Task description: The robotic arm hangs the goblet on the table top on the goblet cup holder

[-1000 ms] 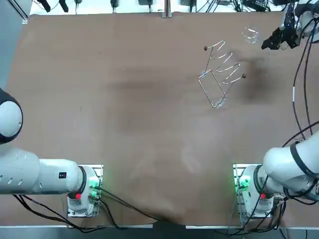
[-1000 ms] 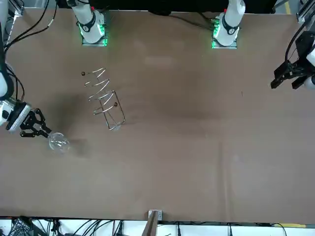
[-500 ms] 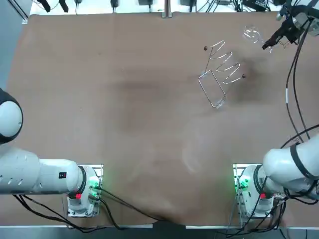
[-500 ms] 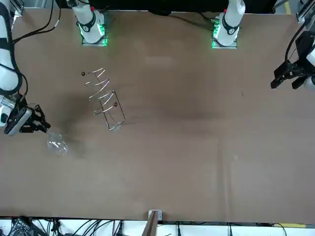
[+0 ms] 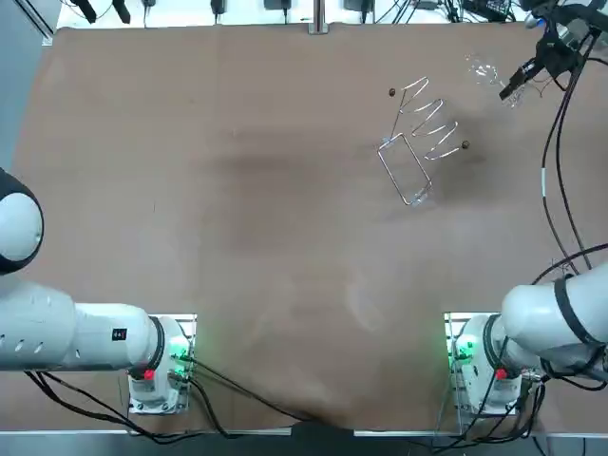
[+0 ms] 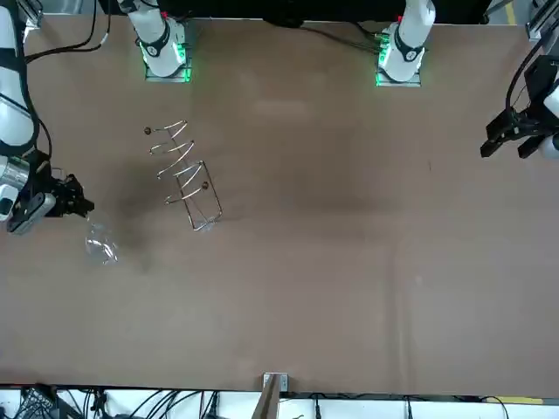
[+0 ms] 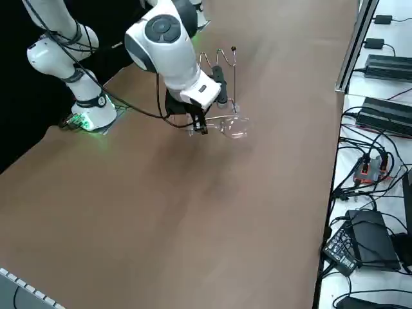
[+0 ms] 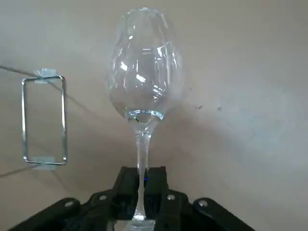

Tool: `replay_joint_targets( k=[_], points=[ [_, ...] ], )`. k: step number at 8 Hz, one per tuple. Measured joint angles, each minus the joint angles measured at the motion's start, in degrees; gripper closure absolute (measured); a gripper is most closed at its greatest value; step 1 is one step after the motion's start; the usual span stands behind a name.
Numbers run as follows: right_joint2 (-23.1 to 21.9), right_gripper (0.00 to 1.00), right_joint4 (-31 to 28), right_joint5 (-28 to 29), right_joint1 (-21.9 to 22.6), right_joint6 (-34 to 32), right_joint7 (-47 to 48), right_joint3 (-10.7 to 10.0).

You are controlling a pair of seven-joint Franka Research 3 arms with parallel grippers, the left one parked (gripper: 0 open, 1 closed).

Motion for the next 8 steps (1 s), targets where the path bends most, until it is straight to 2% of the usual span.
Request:
replay_joint_targets(
  k=[2,8],
  points=[
    [-1.1,0.89,1.0,-1.1,1.0,-5.1,9.2,0.2],
    [-1.6,0.89,9.4,-1.3,2.2,-21.3,33.4,0.3]
  ],
)
